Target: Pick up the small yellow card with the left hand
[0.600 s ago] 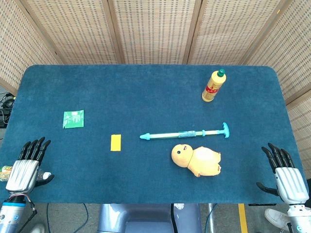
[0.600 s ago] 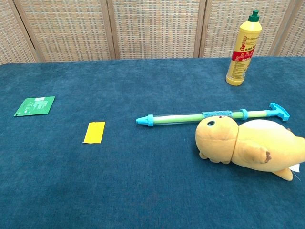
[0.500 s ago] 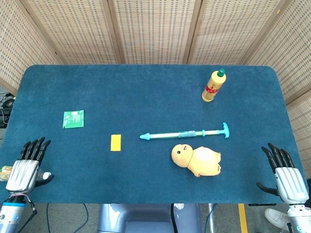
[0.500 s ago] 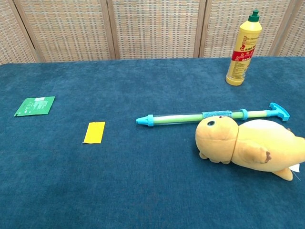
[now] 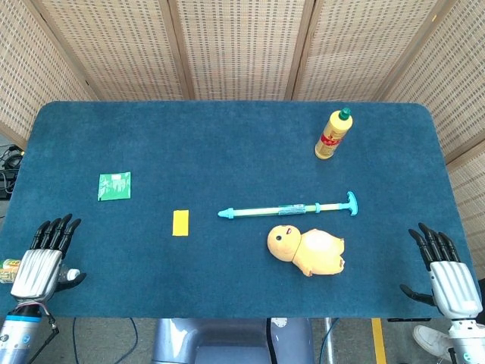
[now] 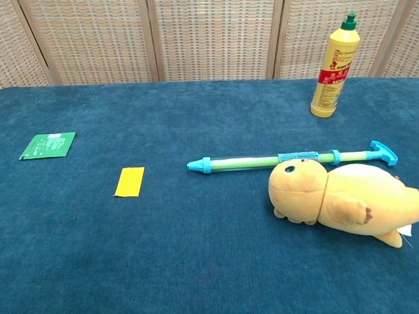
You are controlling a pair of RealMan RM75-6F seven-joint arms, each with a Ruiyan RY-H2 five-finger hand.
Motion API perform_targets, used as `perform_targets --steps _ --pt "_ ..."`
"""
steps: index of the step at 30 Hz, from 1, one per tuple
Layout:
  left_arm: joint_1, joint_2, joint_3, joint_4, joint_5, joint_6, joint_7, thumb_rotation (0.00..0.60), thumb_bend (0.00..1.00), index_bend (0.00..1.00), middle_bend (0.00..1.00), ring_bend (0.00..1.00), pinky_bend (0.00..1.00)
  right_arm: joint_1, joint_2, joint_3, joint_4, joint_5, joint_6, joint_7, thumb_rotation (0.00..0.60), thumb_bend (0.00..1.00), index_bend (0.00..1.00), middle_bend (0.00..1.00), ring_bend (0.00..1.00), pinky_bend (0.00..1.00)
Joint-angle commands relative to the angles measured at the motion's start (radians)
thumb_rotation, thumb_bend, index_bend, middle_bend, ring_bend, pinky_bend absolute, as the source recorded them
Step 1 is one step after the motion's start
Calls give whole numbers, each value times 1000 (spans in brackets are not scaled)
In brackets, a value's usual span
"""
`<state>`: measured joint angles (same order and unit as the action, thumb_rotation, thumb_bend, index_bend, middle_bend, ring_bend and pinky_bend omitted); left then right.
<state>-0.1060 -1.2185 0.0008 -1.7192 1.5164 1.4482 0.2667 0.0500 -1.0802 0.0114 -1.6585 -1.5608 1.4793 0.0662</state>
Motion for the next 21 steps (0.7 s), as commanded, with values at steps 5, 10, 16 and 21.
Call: perform_targets --steps 5,10,16,21 --pt "-5 -8 -4 8 -3 -5 -12 600 82 0 0 0 0 4 -1 0 -2 3 -10 -10 600 0 0 0 0 0" --pt "-13 -16 -6 8 -4 -18 -11 600 82 0 0 0 0 5 -1 2 -2 10 -14 -5 600 0 0 0 0 0" --pt "-43 -36 -18 -1 -12 -57 -11 600 83 0 0 0 0 4 3 2 -1 10 -12 8 600 0 0 0 0 0" --pt "-83 -74 -35 11 -20 -103 17 600 97 0 0 0 0 4 1 2 -1 7 -12 4 600 0 0 0 0 0"
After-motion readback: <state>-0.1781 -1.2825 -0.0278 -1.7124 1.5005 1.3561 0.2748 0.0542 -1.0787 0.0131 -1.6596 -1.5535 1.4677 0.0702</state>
